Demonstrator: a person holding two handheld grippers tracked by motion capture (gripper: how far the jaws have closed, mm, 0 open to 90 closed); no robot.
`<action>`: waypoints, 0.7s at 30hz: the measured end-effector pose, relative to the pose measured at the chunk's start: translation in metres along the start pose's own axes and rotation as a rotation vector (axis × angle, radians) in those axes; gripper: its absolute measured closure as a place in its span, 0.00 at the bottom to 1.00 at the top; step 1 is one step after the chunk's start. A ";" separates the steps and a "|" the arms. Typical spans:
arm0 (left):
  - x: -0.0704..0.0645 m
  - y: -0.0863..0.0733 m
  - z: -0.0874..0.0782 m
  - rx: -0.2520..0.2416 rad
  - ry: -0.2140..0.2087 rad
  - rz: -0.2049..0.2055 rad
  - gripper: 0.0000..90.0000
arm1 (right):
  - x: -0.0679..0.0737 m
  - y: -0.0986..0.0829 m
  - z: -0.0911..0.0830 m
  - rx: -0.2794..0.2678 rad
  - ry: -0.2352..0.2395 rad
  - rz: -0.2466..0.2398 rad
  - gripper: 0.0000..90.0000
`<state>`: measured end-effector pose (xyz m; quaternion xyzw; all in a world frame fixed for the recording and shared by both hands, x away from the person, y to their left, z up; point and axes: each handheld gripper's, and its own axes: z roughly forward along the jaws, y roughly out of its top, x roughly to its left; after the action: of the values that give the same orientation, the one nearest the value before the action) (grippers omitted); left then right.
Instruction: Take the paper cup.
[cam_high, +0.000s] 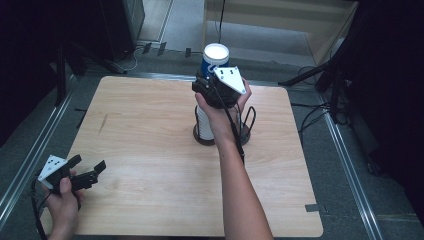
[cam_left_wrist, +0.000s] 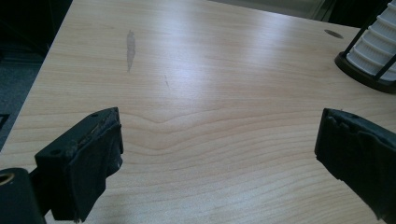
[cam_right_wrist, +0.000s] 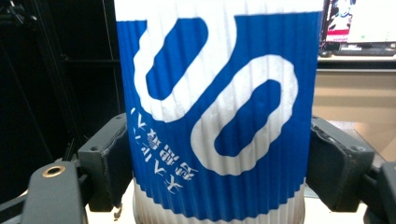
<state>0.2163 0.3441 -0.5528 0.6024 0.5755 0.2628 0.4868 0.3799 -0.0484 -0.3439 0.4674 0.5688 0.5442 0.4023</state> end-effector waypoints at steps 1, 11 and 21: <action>0.000 0.000 0.000 0.000 0.000 0.000 0.02 | 0.000 0.000 0.000 0.000 0.000 0.000 0.21; 0.000 0.000 0.000 -0.002 -0.001 -0.003 0.02 | 0.002 0.019 -0.007 -0.045 0.007 0.000 0.22; 0.000 0.000 0.000 -0.001 -0.001 -0.004 0.02 | 0.003 0.033 -0.013 -0.081 0.029 0.001 0.22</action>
<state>0.2165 0.3440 -0.5528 0.6010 0.5763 0.2620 0.4879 0.3697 -0.0491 -0.3097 0.4431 0.5517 0.5738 0.4124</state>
